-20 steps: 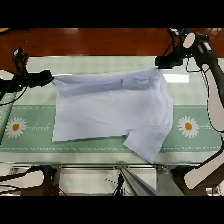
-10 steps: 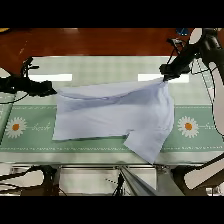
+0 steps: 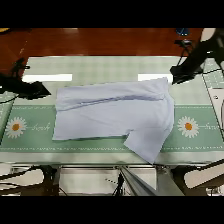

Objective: Fold the shirts.

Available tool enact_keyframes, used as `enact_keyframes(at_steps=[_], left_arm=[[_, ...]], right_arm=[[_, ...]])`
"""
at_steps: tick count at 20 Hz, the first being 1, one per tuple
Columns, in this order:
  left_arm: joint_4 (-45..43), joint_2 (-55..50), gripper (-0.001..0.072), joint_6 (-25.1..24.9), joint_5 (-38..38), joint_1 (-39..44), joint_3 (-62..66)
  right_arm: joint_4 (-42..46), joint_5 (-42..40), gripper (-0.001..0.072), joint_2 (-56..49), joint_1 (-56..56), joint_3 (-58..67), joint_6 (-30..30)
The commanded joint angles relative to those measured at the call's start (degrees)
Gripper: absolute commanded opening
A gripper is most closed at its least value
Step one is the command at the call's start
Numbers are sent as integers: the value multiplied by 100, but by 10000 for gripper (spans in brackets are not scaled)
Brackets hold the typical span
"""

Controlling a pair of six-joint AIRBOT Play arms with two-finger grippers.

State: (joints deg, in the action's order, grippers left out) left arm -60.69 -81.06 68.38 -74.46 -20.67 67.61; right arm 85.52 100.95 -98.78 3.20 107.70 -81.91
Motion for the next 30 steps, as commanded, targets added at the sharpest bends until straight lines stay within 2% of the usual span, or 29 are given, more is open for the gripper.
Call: enact_keyframes(at_steps=[1, 4, 6, 7, 8, 10, 14, 19, 23, 27, 28, 30], left_arm=[[-138, 153, 404, -20, -1150, -756, -214], [57, 581, 404, -120, -1211, -1628, -1451], [103, 925, 405, -291, -994, -2006, -2264], [114, 1040, 453, -354, -903, -2122, -2577], [109, 1086, 543, -404, -863, -2168, -2800], [114, 1091, 545, -566, -826, -2164, -3101], [114, 1080, 544, -876, -651, -1961, -3287], [136, 1032, 545, -852, -299, -1360, -3287], [577, 769, 543, -852, -142, -627, -3311], [636, 282, 532, -595, 55, -210, -3399], [647, 166, 500, -595, 109, -181, -3397], [649, 26, 215, -612, 120, -184, -3397]], right_arm=[[151, 568, 314, 557, 634, -122, -146], [164, 315, 315, 1193, 1370, -1119, -26], [-448, -308, 319, 1617, 1904, -2061, 157], [-822, -636, 348, 1768, 2124, -2441, 310], [-1163, -949, 361, 1897, 2323, -2806, 525], [-1585, -1300, 361, 1996, 2581, -3294, 791], [-1823, -1694, 361, 1996, 2706, -3731, 933], [-2083, -1875, 361, 2068, 2704, -3762, 1021], [-2122, -1921, 361, 2323, 2704, -3759, 1019], [-2376, -1917, 361, 2623, 2704, -3759, 1019], [-2463, -1917, 361, 2697, 2704, -3759, 1021], [-2500, -1899, 362, 2846, 2704, -3759, 1021]])
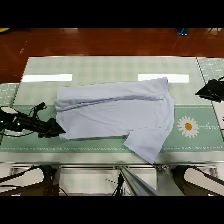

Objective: Fold the shirts.

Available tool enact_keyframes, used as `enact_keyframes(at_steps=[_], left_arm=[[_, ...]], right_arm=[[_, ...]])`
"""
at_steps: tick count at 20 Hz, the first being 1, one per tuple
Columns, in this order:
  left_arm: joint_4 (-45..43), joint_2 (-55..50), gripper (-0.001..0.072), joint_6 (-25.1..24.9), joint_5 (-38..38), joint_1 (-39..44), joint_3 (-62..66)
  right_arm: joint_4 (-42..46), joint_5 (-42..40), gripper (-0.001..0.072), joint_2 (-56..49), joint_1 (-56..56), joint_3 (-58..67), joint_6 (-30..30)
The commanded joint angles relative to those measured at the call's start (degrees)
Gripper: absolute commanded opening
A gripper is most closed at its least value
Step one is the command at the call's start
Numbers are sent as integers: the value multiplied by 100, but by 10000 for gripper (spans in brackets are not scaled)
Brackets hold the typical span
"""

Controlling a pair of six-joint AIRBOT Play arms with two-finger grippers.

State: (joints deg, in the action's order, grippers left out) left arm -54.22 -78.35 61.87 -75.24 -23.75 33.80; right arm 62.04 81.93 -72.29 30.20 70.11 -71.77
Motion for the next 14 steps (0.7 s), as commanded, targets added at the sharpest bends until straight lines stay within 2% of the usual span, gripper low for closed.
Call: enact_keyframes(at_steps=[1, 2, 5, 7, 9, 11, 12, 14], left_arm=[[2, -245, 103, 33, 197, 125, -15], [4, -234, 26, 33, 195, 127, -15], [4, -229, 25, -2, 109, 125, -11], [7, -229, 25, -188, 59, 125, -11], [4, -210, 25, -293, 9, 125, -11], [7, -199, 25, -339, 7, 125, -11], [9, -197, 24, -374, 7, 125, -11], [9, -197, 25, -437, 9, 127, -11]], right_arm=[[-2, 52, 361, 254, 4, -2, 4], [275, 118, 361, 275, 7, -7, -7], [949, 205, 361, 323, 11, -457, -240], [564, 330, 361, 431, -26, -1099, -195], [807, 164, 395, 726, -138, -1875, -57], [916, -7, 399, 1067, -142, -2656, -57], [817, -109, 441, 1244, -144, -2997, -31], [426, -369, 448, 1567, -144, -3556, 118]])
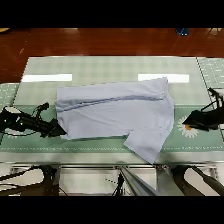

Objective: Fold the shirts.

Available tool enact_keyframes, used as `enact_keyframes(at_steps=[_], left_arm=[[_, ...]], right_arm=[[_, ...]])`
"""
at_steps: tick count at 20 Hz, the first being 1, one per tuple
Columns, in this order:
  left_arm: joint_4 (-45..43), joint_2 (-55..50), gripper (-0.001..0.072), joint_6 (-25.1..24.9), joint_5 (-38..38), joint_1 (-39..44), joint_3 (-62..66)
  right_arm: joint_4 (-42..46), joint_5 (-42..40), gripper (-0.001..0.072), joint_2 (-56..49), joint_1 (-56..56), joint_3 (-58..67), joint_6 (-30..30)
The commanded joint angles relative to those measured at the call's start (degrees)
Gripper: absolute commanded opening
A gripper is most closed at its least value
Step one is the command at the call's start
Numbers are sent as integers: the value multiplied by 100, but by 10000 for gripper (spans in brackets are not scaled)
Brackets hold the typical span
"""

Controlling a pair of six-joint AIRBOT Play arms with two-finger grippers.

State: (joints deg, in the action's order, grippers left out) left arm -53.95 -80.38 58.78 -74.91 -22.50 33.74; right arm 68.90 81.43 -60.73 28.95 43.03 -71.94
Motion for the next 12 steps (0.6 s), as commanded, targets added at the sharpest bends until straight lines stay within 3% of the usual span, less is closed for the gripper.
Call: enact_keyframes(at_steps=[1, 6, 10, 12], left_arm=[[-17, 7, 25, -133, -26, 2, -4], [-13, 7, 25, -136, -26, 2, -4], [2, 7, 25, -136, -26, 2, -4], [2, 7, 25, -136, -24, 0, -4]], right_arm=[[-280, -461, 448, 540, -20, -1056, 129], [-999, -1163, 447, 654, -72, -1663, 114], [-997, -1600, 447, 654, -846, -2033, -70], [-977, -2087, 405, 651, -1349, -2118, -426]])
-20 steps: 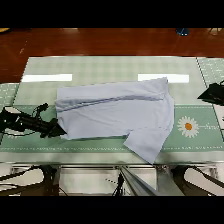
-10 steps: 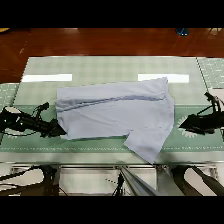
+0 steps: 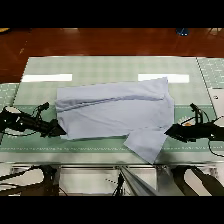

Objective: Fold the shirts.

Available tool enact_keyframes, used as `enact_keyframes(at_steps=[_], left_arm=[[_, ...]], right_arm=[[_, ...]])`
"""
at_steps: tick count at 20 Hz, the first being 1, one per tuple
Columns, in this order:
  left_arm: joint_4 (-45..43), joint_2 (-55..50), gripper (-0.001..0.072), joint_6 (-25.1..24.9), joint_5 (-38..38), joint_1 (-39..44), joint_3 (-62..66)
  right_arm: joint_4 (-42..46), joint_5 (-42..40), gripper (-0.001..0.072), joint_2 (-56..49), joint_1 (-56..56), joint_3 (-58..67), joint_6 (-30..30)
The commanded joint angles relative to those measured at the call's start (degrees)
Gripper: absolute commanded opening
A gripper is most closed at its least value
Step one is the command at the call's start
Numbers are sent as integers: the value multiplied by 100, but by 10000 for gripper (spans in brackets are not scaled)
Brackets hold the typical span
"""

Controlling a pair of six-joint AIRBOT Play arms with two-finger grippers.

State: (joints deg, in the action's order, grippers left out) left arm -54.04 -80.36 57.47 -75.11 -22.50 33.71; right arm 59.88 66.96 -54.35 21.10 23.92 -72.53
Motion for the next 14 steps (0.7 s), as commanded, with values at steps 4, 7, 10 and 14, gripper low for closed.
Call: enact_keyframes(at_steps=[4, 7, 10, 14], left_arm=[[9, 4, 25, -157, 15, -9, 33], [11, 59, 24, -157, -92, -50, 326], [551, 350, 24, -157, -319, -205, 1001], [1843, 667, 24, -151, -332, -264, 1982]], right_arm=[[66, -1434, 165, 11, -1305, -212, -1108], [63, -1123, 29, 44, -1342, 59, -1014], [39, -743, 28, 332, -1342, 1069, -761], [-79, -1836, 27, 299, -1346, 2490, -922]])
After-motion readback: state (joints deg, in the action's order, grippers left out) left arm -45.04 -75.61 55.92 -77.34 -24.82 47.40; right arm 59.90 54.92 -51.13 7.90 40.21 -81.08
